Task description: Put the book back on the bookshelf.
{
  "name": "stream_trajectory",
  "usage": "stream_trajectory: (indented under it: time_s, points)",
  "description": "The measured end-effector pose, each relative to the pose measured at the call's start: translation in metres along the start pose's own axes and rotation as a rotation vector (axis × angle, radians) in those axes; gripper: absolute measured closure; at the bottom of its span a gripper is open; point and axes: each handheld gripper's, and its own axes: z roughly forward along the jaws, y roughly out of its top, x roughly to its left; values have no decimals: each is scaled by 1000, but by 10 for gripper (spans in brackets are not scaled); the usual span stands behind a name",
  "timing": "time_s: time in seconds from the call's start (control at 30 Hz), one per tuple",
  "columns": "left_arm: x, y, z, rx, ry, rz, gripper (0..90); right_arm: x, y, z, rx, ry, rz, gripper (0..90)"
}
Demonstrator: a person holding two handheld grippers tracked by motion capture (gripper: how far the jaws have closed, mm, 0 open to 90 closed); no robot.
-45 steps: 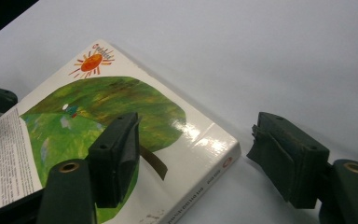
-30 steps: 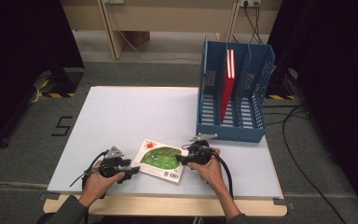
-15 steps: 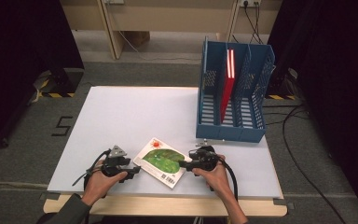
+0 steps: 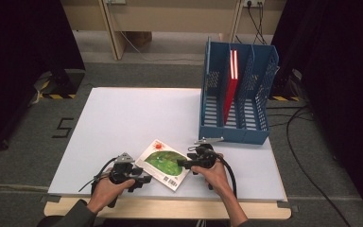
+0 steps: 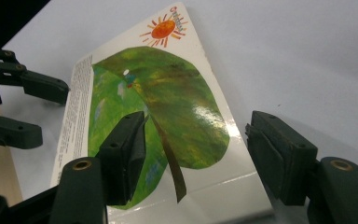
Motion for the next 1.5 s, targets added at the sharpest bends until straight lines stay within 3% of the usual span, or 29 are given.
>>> stream_trajectory:
  time_s: [0.2,0.3,0.4,0.63,0.8,0.9,1.07,1.27,1.37,1.5]
  points:
    - [-2,-1,1,-12,25,11,456,2,2,2,-7,-1,52,407]
    - [-7,-1,3,-13,58,37,449,7,3,6,-22,40,84,437]
    - [-9,-2,4,-20,72,40,450,13,6,8,-6,17,75,446]
    - [-7,-1,4,-15,66,36,463,10,5,8,-9,10,72,501]
    - [-6,-1,3,-10,58,29,471,9,4,6,-5,-8,40,471]
    - [-10,-2,2,8,23,30,468,9,3,4,5,-14,38,455]
    - [-19,-4,3,23,6,41,470,13,1,5,28,-9,19,439]
    - [-20,-3,4,16,7,28,469,18,3,7,39,-24,30,405]
    - [-22,-4,5,13,23,45,470,16,3,7,28,-7,70,400]
    - [-23,-3,6,13,35,54,474,19,6,3,16,5,60,418]
